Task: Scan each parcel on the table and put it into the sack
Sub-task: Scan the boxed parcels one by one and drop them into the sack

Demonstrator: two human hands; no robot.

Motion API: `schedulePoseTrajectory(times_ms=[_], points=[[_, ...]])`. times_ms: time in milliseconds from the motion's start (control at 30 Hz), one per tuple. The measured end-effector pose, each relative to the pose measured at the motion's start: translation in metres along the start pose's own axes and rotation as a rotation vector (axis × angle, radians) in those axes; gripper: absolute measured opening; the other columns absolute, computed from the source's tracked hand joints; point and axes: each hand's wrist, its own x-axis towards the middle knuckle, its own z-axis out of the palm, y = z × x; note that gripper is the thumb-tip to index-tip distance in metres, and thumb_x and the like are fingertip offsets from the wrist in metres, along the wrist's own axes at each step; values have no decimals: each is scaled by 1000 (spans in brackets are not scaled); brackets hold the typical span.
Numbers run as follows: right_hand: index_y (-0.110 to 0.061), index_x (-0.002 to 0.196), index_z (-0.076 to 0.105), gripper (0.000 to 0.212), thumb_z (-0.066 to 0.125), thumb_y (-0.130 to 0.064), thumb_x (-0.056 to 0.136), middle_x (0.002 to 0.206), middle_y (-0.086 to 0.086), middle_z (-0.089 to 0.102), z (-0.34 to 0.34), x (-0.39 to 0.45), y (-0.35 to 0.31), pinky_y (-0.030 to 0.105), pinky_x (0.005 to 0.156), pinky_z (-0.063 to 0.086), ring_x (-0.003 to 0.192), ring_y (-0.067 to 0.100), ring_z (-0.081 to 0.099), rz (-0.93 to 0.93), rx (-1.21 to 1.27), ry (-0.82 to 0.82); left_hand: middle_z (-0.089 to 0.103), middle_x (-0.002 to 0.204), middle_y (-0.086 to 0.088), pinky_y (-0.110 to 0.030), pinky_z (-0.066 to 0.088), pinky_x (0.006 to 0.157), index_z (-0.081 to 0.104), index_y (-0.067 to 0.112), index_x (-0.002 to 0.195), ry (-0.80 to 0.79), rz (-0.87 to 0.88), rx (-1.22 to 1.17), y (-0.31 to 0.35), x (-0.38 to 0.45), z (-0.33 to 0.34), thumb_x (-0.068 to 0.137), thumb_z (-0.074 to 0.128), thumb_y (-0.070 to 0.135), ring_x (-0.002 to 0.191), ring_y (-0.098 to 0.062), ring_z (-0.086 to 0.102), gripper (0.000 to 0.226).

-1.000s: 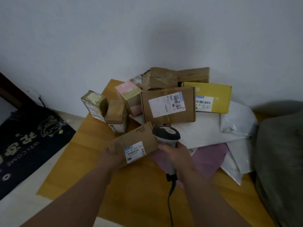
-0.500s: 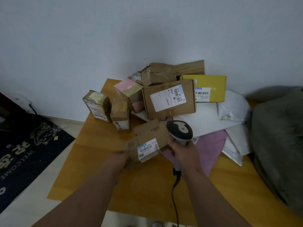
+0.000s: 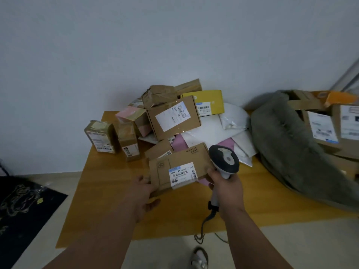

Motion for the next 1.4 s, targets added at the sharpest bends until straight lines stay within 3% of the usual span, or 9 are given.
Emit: schedulePoseTrajectory(times_ms=[133,267,400,500,600,733,833,1033,1400], points=[[-19,101,64,15,72,-16,89,97,6,74,-21,-14,-8,36,78,58,90,20,72,9,58,37,62,114,-6,-44,57,78,31,24,148,-85,78,-68,2,-11,5,88,59,-10,103,-28,63,74],[-14,107,63,19,71,-19,90,96,9,73,-39,-21,-16,30,71,57,87,21,72,9,35,58,64,113,-6,-37,56,75,47,19,125,-108,195,-49,7,-21,20,88,56,-14,101,-25,65,51],[-11,100,65,15,71,-20,90,83,7,73,-58,-23,-23,37,68,57,78,28,72,-1,-3,16,65,114,-4,-35,55,78,54,24,115,-113,299,-14,9,-30,36,88,54,-13,102,-23,65,46],[-5,86,65,11,67,-15,90,68,9,67,-76,-27,-32,39,65,51,68,29,64,-12,-23,-102,63,118,-4,-35,55,77,51,30,127,-66,361,-24,9,-35,53,88,56,-13,100,-21,64,59],[-2,81,66,15,65,-13,91,68,15,66,-95,-29,-42,36,62,51,65,29,63,0,-87,-223,61,121,-5,-36,56,76,46,29,140,-32,395,-53,7,-41,74,88,58,-12,101,-22,63,67],[4,90,65,13,62,-9,93,67,12,65,-119,-25,-50,30,51,50,58,24,63,25,-109,-296,58,115,-2,-38,56,79,46,24,137,-9,449,-83,4,-54,104,88,58,-12,101,-23,62,62],[1,83,65,14,61,-7,93,63,10,64,-138,-19,-57,29,50,50,54,22,62,19,-121,-333,58,104,1,-37,56,78,46,18,137,-10,479,-98,1,-63,123,88,58,-13,99,-23,61,59],[-1,76,64,15,60,-4,90,64,11,64,-169,-5,-67,31,51,48,53,22,62,-2,-165,-375,57,126,-10,-33,55,73,48,15,131,20,495,-110,-9,-71,153,89,59,-11,107,-28,61,51],[-1,74,64,17,62,-5,90,64,13,62,-214,16,-71,30,50,48,52,23,60,16,-166,-407,61,119,-9,-33,53,79,52,12,132,38,533,-117,-25,-84,200,91,56,-10,99,-22,63,47]])
